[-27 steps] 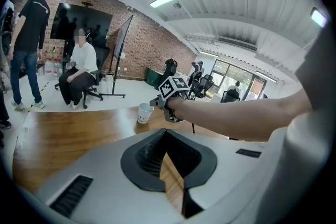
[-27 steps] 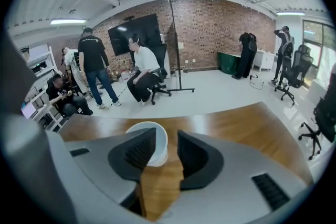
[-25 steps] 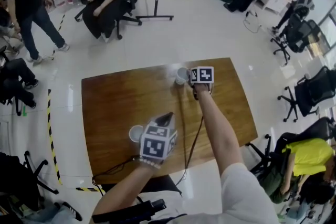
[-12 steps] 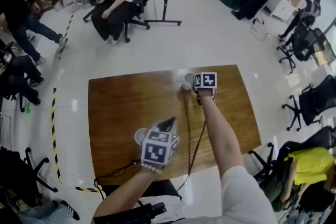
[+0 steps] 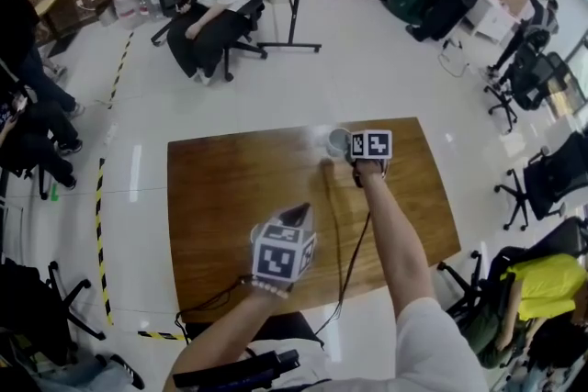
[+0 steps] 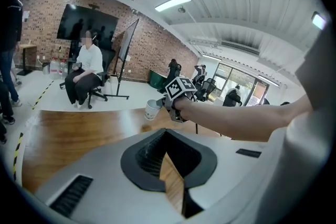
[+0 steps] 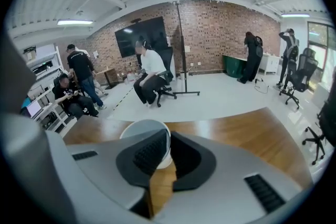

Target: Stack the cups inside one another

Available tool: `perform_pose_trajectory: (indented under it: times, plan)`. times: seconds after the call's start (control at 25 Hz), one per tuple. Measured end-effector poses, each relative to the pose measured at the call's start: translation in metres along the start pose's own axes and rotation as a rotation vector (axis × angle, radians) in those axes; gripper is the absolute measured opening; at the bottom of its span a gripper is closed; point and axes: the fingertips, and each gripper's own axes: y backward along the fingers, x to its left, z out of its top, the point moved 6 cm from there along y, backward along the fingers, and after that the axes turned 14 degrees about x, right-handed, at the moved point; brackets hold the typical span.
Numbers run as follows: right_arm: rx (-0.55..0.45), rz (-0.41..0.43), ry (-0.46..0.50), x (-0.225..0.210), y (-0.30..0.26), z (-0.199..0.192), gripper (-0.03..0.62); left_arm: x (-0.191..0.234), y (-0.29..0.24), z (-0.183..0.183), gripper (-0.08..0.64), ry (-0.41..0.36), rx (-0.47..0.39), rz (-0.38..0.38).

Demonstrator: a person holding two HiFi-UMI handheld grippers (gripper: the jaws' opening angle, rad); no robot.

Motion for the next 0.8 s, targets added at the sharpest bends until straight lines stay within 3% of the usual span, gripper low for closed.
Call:
perform_pose_trajectory:
  times: [0.8]
  plan:
    - [-0.150,0.060,0.032,0.146,0.140,-0.028,0.025,0.035,0.094,-0.006,-0.002,-0.075,-0.025,-0.046]
